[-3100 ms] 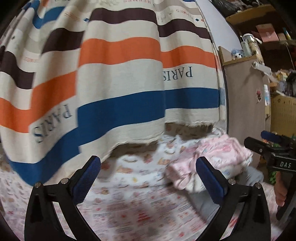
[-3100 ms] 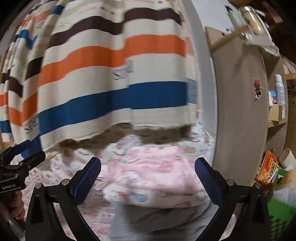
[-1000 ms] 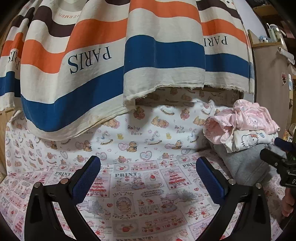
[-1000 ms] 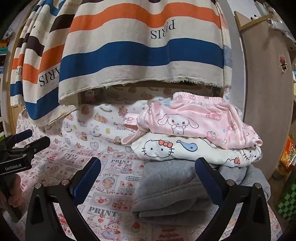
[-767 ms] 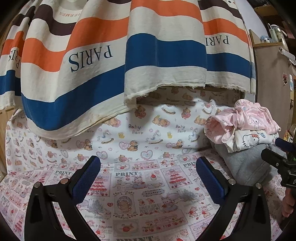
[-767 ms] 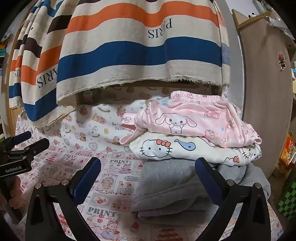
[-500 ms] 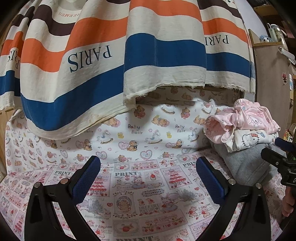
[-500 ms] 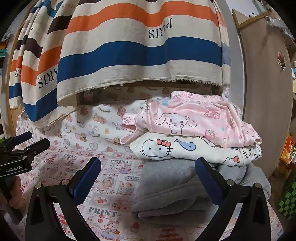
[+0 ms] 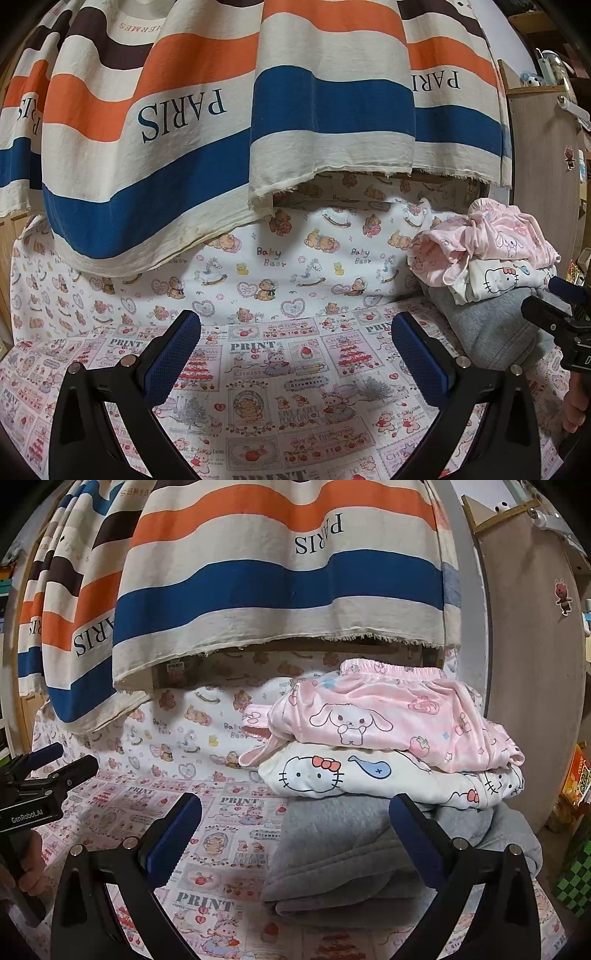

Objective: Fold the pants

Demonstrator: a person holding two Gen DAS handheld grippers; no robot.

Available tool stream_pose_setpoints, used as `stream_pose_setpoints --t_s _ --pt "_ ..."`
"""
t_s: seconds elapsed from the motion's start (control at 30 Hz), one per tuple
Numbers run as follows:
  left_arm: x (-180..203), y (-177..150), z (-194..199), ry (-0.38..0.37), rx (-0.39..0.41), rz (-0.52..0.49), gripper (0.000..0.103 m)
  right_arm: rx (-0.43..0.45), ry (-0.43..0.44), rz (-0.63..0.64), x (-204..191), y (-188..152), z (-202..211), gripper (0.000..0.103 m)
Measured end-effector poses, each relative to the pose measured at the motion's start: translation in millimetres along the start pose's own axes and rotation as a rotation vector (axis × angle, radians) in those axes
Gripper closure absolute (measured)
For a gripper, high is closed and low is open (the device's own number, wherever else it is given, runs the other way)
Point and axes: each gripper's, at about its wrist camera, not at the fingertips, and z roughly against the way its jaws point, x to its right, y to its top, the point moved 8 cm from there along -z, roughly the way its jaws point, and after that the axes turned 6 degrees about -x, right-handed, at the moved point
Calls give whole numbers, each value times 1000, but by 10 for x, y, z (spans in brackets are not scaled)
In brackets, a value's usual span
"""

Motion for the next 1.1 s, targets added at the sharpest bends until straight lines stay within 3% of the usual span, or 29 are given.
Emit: stream_pose_setpoints --t_s 0.93,1.1 --pt "42 -18 14 -7 -11 -11 1 -2 2 9 -17 -11 -12 1" --pt "28 -41 -33 -9 -48 -7 1 -3 1 7 -18 -14 -10 1"
